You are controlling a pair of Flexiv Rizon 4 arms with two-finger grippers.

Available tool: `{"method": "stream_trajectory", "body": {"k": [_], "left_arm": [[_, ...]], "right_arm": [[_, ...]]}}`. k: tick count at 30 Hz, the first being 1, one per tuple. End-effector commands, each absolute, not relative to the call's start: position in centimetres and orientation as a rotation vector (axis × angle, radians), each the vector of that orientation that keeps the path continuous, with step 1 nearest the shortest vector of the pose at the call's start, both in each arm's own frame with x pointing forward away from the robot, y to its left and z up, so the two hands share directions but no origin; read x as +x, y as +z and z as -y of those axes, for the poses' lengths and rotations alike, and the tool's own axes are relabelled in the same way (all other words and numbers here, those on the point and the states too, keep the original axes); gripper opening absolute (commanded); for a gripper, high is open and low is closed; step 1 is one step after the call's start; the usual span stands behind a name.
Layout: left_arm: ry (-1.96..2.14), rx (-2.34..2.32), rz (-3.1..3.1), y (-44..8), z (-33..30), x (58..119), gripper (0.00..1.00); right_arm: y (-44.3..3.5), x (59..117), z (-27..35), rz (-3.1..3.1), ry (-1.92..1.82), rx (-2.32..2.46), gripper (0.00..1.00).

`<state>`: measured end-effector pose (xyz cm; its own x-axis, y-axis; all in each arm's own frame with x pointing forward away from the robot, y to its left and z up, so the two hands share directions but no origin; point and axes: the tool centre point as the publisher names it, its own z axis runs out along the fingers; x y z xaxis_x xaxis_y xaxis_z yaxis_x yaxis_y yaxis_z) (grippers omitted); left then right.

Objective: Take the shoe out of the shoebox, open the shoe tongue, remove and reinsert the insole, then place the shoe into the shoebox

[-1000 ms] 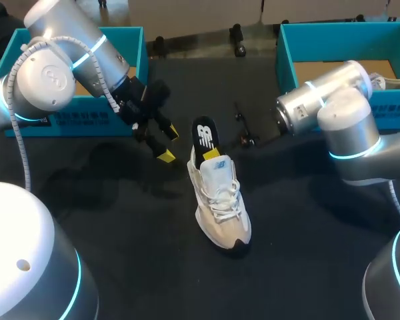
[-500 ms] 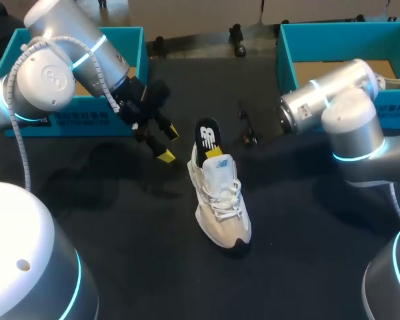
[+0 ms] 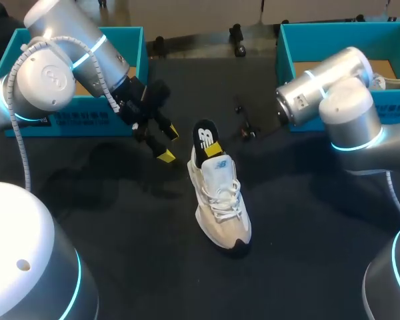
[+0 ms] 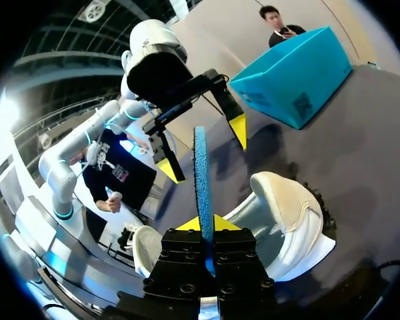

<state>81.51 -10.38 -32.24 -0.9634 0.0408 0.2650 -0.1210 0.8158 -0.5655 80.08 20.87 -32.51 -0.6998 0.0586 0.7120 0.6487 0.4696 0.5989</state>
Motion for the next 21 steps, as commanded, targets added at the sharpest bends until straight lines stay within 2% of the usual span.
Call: {"method": "stream_trajectory", "body": {"k": [1, 14, 16, 21], "left_arm": [[0.873, 0.062, 2.737, -32.2, 10.4, 81.5, 1.00], [0.873, 0.062, 2.737, -32.2, 10.4, 81.5, 1.00], [0.873, 0.062, 2.737, -32.2, 10.4, 81.5, 1.00], [0.873, 0.062, 2.737, -32.2, 10.4, 81.5, 1.00]], "right_arm": [[-33.3, 79.1, -21.0, 2.076, -1.196, -0.606, 0.00], [-33.6, 77.8, -20.8, 2.054, -1.153, -0.637, 0.00], [-33.2, 78.2, -20.8, 2.068, -1.156, -0.629, 0.15], [-32.6, 79.2, -20.6, 2.091, -1.153, -0.611, 0.17]]}}
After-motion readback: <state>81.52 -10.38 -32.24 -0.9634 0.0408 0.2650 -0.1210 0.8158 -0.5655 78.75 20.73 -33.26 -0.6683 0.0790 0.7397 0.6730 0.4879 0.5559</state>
